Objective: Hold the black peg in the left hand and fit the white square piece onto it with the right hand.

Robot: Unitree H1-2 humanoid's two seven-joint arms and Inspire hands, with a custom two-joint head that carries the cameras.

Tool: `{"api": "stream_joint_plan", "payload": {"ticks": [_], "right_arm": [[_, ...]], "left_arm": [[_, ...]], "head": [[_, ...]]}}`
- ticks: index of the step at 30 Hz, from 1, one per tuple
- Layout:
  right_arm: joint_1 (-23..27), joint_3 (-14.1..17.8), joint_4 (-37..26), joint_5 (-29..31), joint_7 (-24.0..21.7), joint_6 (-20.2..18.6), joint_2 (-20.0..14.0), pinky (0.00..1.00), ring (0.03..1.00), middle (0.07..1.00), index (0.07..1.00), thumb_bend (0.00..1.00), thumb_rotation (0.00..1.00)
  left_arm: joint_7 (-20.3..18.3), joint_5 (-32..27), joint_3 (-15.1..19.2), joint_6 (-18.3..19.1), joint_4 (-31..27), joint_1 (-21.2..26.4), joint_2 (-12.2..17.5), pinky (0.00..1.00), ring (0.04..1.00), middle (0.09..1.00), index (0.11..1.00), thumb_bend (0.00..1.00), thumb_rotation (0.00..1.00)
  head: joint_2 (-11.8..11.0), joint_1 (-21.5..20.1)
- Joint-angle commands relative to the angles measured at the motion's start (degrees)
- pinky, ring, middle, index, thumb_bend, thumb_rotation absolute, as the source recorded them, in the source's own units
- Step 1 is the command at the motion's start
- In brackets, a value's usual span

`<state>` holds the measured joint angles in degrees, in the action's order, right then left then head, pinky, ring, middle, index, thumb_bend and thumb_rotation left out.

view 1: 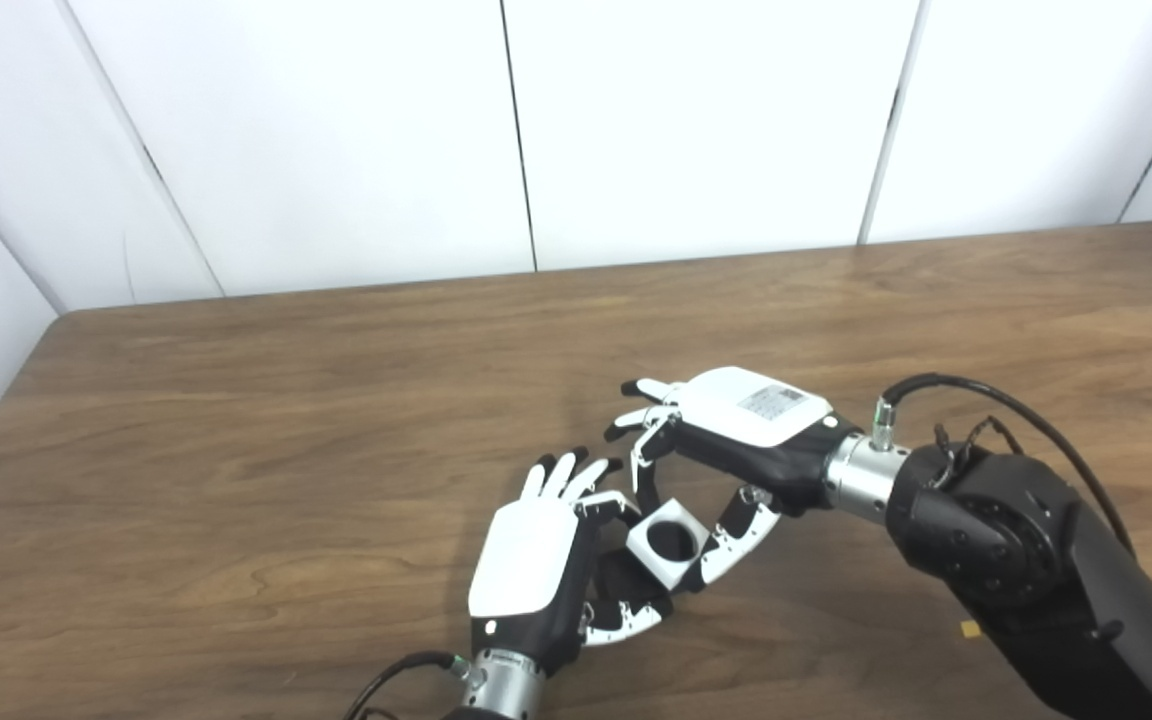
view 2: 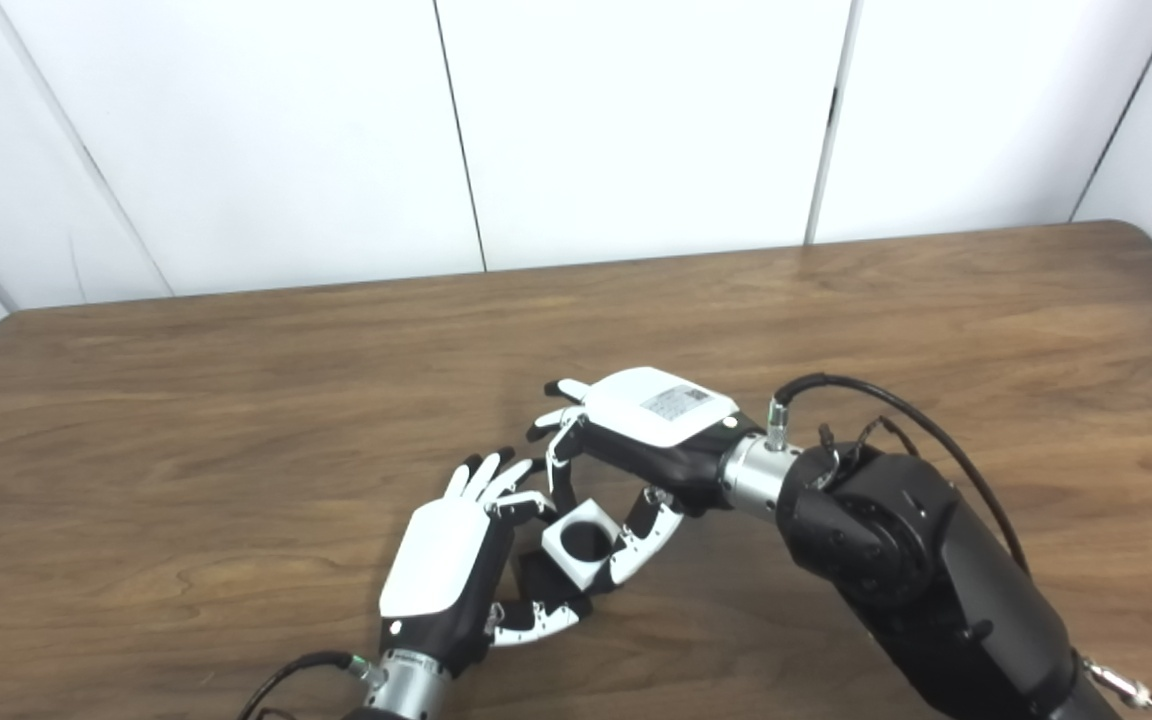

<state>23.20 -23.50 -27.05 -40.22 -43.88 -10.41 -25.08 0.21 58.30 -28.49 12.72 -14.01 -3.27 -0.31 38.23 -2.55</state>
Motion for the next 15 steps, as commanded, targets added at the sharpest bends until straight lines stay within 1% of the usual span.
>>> {"api": "stream_joint_plan", "payload": {"ticks": [1, 11, 15], "right_arm": [[1.8, 0.5, 0.4, -0.4, 0.7, 1.3, -0.2, 0.96, 1.0, 0.882, 0.492, 0.52, 0.17], [1.3, 0.4, 1.2, -0.5, 1.5, 2.1, 0.1, 0.97, 1.0, 0.885, 0.492, 0.52, 0.17], [1.3, 0.5, 1.8, -0.5, 1.8, 2.4, 0.1, 0.97, 1.0, 0.886, 0.492, 0.52, 0.17]], "left_arm": [[-0.6, 1.6, -0.2, 0.9, 1.6, 0.1, 0.0, 1.0, 0.969, 0.893, 0.496, 0.5, 0.08], [-0.5, 1.4, -0.1, 0.6, 1.6, 0.1, 0.0, 1.0, 0.969, 0.893, 0.496, 0.5, 0.08], [-1.1, 1.6, -0.3, 0.9, 1.2, 0.1, 0.0, 1.0, 0.972, 0.894, 0.496, 0.5, 0.08]], "head": [[-0.1, -0.1], [-0.4, -0.1], [-0.2, 0.1]]}}
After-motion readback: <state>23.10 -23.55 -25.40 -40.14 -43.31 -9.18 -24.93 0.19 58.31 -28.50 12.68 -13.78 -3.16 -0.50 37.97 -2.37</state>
